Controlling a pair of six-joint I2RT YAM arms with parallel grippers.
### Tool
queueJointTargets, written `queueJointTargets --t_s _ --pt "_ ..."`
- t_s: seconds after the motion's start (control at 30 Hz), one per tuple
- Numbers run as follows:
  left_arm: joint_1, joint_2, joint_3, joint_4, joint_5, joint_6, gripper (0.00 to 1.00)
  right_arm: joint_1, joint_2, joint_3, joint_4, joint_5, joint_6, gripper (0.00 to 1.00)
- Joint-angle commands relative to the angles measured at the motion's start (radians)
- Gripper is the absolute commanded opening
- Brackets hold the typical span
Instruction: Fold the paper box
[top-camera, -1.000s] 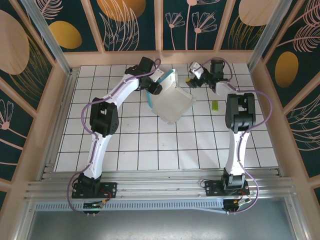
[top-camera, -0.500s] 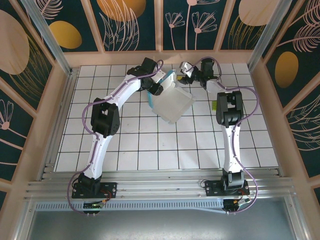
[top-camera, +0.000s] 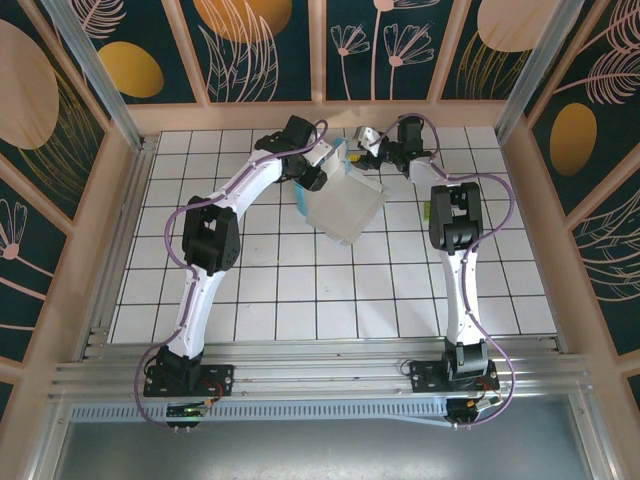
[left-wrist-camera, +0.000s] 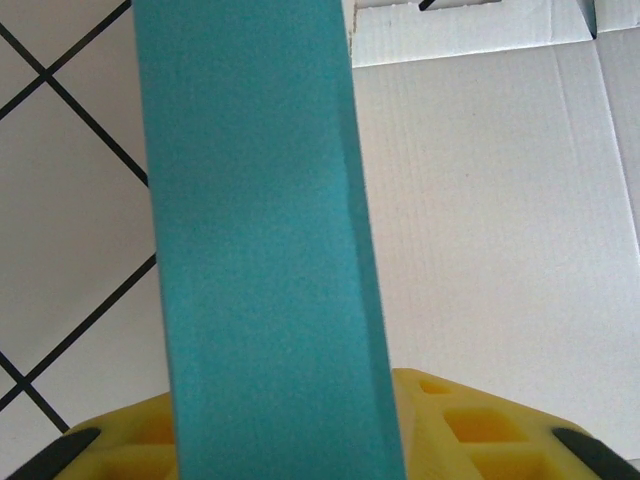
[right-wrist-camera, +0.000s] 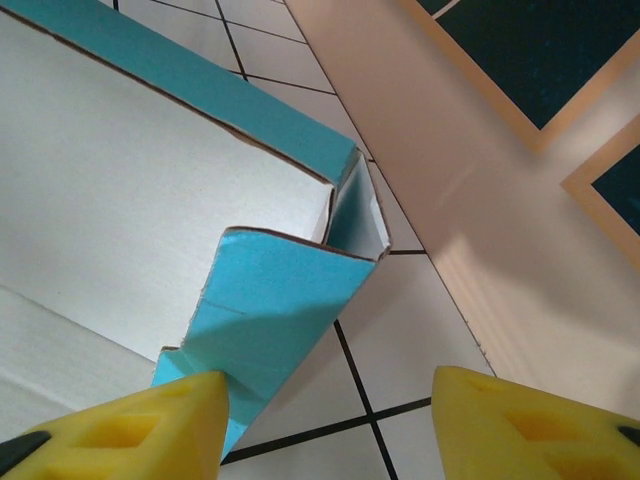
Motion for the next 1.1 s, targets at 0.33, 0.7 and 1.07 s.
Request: queueJointTargets --t_s 0.33,0.7,1.07 --pt "-0.015 -0.026 0.004 0.015 0.04 0.033 0.38 0.062 0.074 0.074 -0.025 -0.053 -0.008 0.51" --pt "-0.016 -0.035 -0.007 0.036 0.047 0.032 0.38 0.097 0.081 0.062 0.019 0.004 0.028 0.33" --pt "-0.016 -0.036 -0.007 0.043 0.04 0.024 0.38 0.106 0.036 -0.011 0.036 0.06 0.032 0.13"
